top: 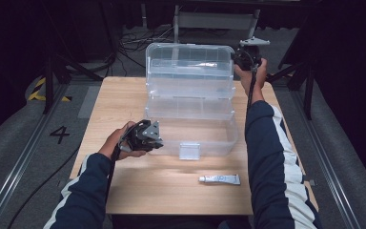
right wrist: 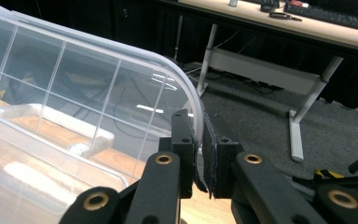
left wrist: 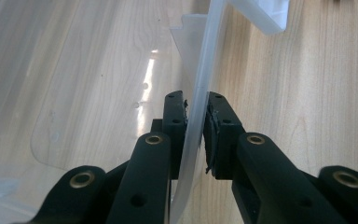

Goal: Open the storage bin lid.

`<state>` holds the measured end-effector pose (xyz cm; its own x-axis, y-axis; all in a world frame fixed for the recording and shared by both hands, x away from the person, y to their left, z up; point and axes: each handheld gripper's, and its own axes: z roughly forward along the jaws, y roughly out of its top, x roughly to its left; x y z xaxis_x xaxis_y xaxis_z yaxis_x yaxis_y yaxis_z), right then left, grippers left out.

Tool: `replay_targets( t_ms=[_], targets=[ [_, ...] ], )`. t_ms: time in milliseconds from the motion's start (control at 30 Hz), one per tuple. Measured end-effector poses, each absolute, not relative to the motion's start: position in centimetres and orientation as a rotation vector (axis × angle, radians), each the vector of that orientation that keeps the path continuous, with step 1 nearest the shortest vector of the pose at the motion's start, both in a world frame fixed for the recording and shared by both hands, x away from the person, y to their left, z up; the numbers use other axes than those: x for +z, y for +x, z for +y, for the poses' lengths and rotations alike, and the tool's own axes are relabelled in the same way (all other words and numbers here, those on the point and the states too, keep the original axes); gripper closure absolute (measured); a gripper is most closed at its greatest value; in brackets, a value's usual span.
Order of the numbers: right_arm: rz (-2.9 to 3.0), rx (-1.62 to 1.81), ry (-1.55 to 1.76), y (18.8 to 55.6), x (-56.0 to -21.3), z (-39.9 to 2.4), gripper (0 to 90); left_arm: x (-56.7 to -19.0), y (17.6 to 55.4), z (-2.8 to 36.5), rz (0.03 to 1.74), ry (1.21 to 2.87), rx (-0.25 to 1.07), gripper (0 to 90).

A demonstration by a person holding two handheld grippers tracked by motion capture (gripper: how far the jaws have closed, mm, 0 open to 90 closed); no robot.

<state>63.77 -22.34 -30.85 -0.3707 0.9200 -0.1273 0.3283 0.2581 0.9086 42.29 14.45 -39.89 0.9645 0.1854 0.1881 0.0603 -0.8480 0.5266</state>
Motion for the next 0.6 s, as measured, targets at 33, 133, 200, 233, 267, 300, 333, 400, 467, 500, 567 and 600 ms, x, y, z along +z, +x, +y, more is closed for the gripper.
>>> replay_targets(
  t_ms=[33,133,200,233,267,300,333,400,467,500,567,600],
  targets=[
    [1.854,1.088,1.135,64.0,-30.8,-22.3,83.6,-39.9,42.3,14.5,0.176,2.574,0.312,80.4],
    [1.854,1.080,1.143,64.2,-31.0,-22.2,83.6,-39.9,42.3,14.5,0.182,2.570,0.304,80.4],
    [1.859,1.073,1.152,64.5,-31.2,-22.2,83.3,-39.9,42.3,14.5,0.179,2.574,0.306,80.4],
    [1.863,1.072,1.156,64.6,-31.3,-22.3,83.1,-39.9,42.4,14.5,0.178,2.573,0.306,80.4],
    [1.865,1.072,1.156,64.7,-31.4,-22.3,83.1,-39.9,42.4,14.5,0.178,2.573,0.306,80.3],
    [1.867,1.073,1.155,64.8,-31.4,-22.3,83.1,-39.9,42.4,14.5,0.179,2.575,0.304,80.3],
    [1.867,1.073,1.155,64.8,-31.4,-22.3,83.1,-39.9,42.4,14.4,0.180,2.574,0.304,80.3],
    [1.874,1.075,1.168,65.1,-31.4,-22.3,83.1,-40.0,42.4,14.4,0.178,2.574,0.305,80.2],
    [1.877,1.069,1.172,65.2,-31.5,-22.3,83.1,-40.0,42.4,14.5,0.177,2.574,0.306,80.1],
    [1.881,1.068,1.173,65.4,-31.7,-22.2,82.9,-40.0,42.4,14.4,0.176,2.575,0.307,80.1],
    [1.890,1.060,1.179,65.7,-31.8,-22.2,82.7,-40.0,42.4,14.4,0.172,2.575,0.308,80.2],
    [1.894,1.059,1.182,65.9,-31.9,-22.2,82.7,-40.0,42.4,14.5,0.170,2.575,0.309,80.1]
  ],
)
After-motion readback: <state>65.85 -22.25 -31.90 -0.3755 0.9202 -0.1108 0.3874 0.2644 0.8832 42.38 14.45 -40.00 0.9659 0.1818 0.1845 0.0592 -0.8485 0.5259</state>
